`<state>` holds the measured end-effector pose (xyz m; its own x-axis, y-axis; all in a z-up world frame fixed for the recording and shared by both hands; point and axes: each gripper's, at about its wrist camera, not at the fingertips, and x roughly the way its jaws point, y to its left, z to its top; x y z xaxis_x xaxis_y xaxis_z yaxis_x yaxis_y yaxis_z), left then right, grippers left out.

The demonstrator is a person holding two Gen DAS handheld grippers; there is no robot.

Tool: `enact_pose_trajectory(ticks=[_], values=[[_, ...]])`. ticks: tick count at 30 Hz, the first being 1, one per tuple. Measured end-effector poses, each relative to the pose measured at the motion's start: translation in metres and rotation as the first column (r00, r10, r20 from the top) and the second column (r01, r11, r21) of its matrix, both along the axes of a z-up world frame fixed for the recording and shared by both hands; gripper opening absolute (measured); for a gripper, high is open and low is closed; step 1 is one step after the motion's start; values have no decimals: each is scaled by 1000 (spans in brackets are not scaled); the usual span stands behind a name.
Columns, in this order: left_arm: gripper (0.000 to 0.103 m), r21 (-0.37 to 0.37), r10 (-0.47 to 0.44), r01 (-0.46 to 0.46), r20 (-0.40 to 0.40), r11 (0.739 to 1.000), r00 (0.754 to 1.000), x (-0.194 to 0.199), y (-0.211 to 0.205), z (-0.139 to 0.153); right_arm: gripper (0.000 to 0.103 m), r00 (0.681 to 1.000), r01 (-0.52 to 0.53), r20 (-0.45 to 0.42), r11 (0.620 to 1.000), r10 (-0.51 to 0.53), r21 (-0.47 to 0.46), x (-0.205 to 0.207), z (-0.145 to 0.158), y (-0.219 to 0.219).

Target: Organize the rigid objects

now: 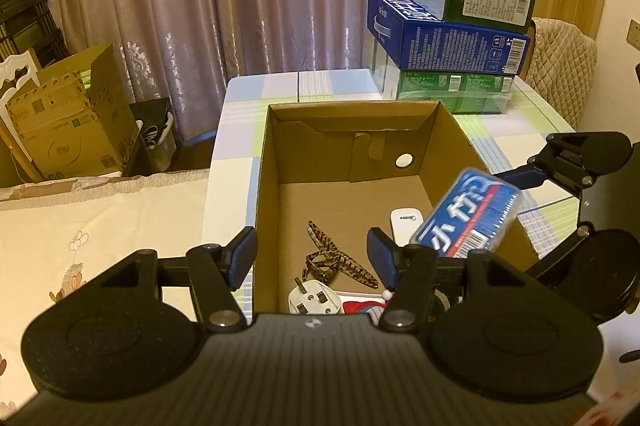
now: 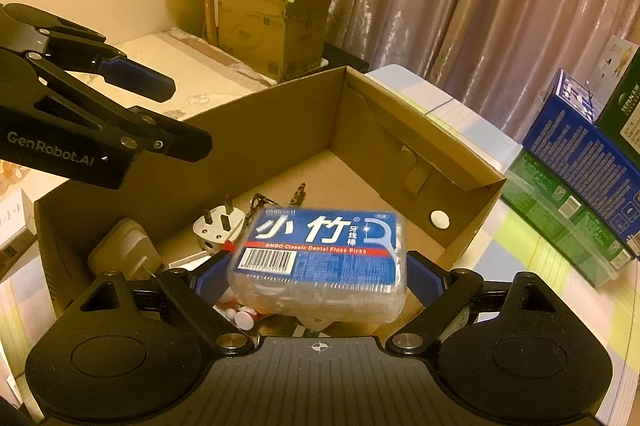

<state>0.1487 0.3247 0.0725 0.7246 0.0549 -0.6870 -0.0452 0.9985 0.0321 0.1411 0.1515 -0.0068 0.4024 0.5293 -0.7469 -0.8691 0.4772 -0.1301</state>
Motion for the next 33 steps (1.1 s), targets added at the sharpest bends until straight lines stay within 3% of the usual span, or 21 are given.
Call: enact_pose_trajectory(ticks=[18,33], values=[[56,-2,8,-8,4,1000,1000,-7,1,4,87,1000,16,-2,1000,-16,21,-5,5,-4],[57,-2,24,-24,24,1000,999,-30,-4,26,87,997,67,-43,995,-64,80,-21,31,-18]])
